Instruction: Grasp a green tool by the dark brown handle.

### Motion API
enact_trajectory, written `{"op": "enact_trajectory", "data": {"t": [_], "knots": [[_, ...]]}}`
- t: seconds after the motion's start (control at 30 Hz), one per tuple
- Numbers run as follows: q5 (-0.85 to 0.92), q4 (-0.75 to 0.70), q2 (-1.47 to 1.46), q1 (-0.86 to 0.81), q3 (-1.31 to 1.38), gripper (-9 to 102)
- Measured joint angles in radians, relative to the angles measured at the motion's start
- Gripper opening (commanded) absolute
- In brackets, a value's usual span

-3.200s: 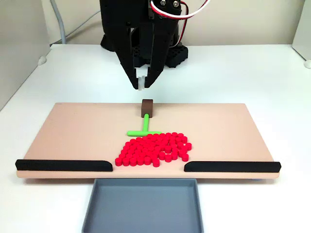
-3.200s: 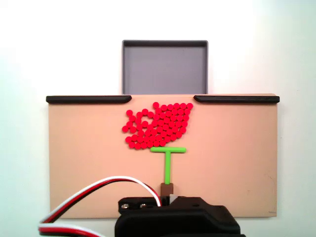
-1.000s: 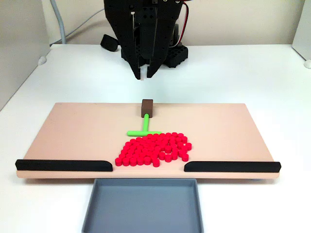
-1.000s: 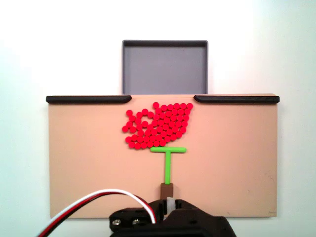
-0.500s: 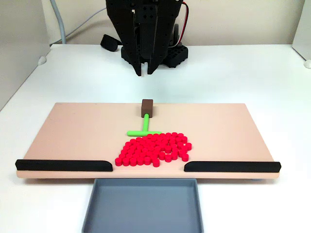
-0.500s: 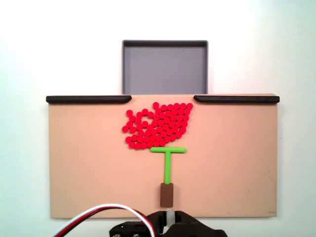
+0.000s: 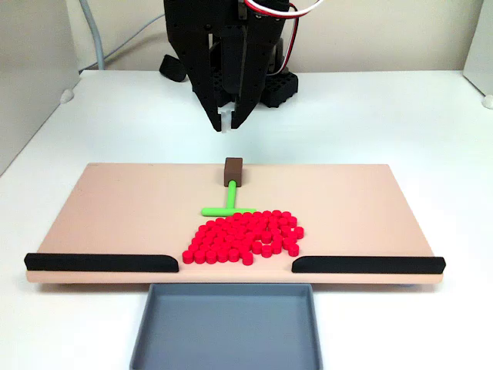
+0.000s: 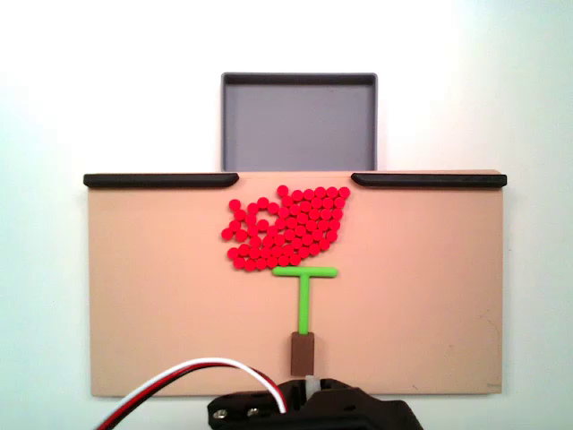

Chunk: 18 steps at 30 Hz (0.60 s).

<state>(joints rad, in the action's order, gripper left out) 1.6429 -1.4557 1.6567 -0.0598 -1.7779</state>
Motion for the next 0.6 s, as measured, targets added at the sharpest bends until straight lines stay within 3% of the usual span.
{"op": "enact_trajectory", "data": {"t": [0.6], "knots": [[-0.035, 0.046, -0.037, 0.011, 0.000, 2]]}}
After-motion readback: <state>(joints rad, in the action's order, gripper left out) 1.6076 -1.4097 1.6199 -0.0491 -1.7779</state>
